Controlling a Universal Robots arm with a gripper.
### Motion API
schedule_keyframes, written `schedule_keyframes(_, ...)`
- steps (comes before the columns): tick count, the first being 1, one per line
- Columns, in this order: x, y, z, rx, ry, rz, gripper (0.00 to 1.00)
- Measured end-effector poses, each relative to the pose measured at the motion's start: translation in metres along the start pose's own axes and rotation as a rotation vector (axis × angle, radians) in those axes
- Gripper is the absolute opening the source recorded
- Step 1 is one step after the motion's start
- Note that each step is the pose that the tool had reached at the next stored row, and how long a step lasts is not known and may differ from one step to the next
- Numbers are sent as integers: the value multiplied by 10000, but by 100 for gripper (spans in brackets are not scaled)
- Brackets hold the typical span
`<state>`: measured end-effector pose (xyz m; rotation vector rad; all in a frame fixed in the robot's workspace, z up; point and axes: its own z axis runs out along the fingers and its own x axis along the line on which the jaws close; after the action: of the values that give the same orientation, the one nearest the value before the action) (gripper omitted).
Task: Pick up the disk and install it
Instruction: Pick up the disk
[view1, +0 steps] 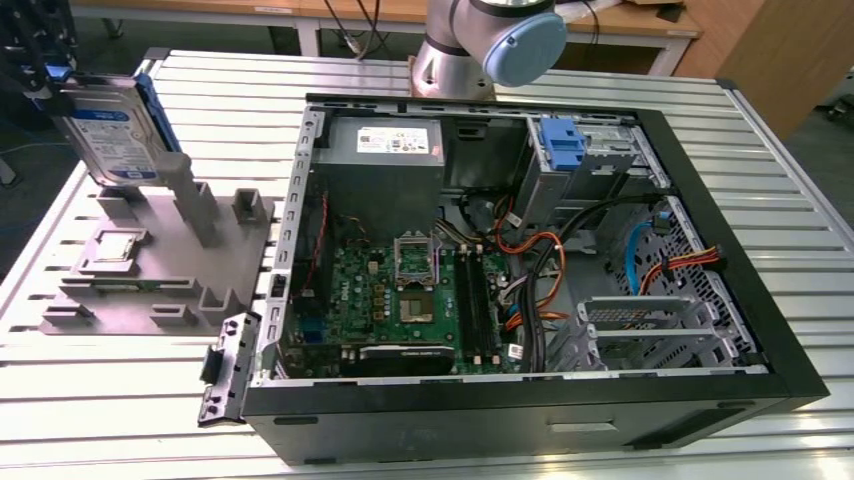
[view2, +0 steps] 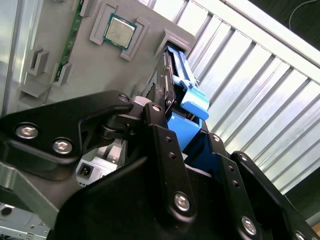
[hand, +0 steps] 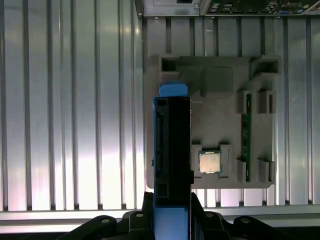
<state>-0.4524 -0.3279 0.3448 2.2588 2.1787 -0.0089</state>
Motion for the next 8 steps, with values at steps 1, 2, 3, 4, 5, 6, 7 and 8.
schedule_keyframes(1, 0, 0, -2, 0, 0, 0, 37)
schedule_keyframes(2, 0, 0, -4, 0, 0, 0, 37)
schedule_keyframes(3, 0, 0, -7, 0, 0, 0, 37)
schedule_keyframes(4, 0, 0, -9, 0, 0, 0, 37)
schedule_keyframes(5, 0, 0, -11, 0, 0, 0, 37)
schedule_keyframes(6, 0, 0, -13, -1, 0, 0, 37)
schedule_keyframes(7, 0, 0, -17, 0, 0, 0, 37)
schedule_keyframes(8, 0, 0, -20, 1, -1, 0, 37)
